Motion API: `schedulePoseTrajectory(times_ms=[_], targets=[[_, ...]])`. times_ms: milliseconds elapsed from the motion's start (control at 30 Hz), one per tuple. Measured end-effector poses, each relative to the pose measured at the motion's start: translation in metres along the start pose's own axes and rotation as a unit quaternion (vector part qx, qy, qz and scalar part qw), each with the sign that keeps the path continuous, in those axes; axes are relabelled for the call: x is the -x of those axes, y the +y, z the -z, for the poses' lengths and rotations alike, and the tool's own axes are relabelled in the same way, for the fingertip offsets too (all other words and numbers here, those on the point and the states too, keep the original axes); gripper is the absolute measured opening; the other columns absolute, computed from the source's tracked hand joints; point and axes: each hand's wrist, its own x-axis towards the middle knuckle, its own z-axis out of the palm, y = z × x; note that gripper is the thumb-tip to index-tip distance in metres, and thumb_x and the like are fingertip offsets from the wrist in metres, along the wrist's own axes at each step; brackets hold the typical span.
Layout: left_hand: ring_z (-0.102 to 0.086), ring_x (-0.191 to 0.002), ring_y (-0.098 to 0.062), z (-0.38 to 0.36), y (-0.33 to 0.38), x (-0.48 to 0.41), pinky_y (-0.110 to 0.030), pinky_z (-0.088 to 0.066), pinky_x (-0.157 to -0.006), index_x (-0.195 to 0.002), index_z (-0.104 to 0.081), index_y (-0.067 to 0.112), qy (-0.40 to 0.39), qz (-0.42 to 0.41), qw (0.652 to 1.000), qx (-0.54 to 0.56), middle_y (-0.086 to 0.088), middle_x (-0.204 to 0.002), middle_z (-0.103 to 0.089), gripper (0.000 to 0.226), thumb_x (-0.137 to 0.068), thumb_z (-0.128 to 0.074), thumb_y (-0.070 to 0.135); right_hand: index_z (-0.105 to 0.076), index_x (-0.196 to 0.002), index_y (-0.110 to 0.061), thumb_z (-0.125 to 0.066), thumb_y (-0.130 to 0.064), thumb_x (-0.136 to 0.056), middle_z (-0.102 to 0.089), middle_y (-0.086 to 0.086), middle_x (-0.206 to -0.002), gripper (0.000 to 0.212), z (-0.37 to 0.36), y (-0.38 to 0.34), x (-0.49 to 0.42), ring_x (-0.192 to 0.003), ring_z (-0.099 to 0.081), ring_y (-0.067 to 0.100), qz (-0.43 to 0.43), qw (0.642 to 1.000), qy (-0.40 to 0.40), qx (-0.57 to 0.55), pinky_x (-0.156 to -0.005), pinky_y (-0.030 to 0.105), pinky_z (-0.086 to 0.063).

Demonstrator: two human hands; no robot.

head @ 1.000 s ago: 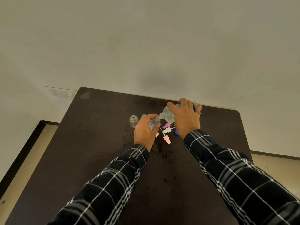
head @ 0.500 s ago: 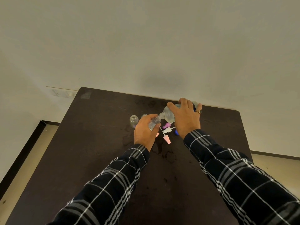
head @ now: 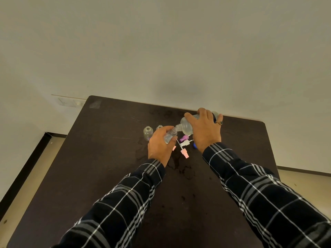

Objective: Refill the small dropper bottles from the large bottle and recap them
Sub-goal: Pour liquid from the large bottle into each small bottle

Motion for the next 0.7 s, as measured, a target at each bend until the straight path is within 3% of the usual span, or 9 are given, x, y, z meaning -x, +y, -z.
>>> schedulePoseTrajectory(times_ms=[400,700], targets=[[-0.057,-0.098,-0.002,-0.0001,0.0012,0.0,-0.024,-0.049,-0.088,-0.123,-0.06,0.026,0.003,-0.007,1.0,0.0,0.008,-0.114,-0.065,0.036,-0.089,-0.07,0.033,-0.041,-0.138,-0.035,-0.077,-0.024,-0.081,-0.034,0.012,-0.141,0.068,-0.0016,0.0004,-0.0013,-0.136,-0.031,0.034,0.0,1.0,-0.001,0.005,-0.112,0.071,-0.014],[-0.06,-0.101,-0.003,0.0005,0.0,0.001,-0.017,-0.048,-0.084,-0.125,-0.06,0.026,0.007,-0.003,1.0,0.007,0.009,-0.115,-0.065,0.04,-0.088,-0.071,0.034,-0.041,-0.138,-0.035,-0.078,-0.023,-0.08,-0.035,0.012,-0.14,0.07,-0.0033,-0.0002,-0.0015,-0.135,-0.031,0.034,0.0,1.0,-0.001,0.004,-0.111,0.071,-0.014]])
